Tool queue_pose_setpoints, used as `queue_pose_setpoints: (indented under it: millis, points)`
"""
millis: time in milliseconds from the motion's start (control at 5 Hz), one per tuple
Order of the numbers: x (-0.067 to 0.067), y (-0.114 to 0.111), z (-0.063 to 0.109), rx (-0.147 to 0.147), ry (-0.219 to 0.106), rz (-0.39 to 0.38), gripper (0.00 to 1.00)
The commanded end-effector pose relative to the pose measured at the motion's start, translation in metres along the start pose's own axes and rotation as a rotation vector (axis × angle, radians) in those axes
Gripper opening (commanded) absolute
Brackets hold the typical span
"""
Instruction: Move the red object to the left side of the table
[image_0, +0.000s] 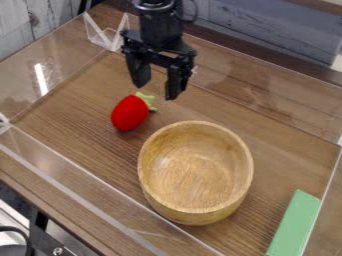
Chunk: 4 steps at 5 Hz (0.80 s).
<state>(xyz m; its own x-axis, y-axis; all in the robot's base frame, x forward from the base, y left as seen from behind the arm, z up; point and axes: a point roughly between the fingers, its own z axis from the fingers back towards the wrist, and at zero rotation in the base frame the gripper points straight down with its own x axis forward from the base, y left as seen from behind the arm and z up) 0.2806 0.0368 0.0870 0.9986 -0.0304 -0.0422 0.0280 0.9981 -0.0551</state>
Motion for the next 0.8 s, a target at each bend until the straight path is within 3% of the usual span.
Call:
queue_pose_setpoints:
  millis: [0, 400, 600]
  points:
    - [0.01, -0.008, 0.017, 0.018, -0.039, -0.011, 1.0]
    - [0.017, -0.02, 0.036, 0.022, -0.047, 0.008, 1.0]
    - [0.014, -0.029, 0.03, 0.023, -0.047, -0.001, 1.0]
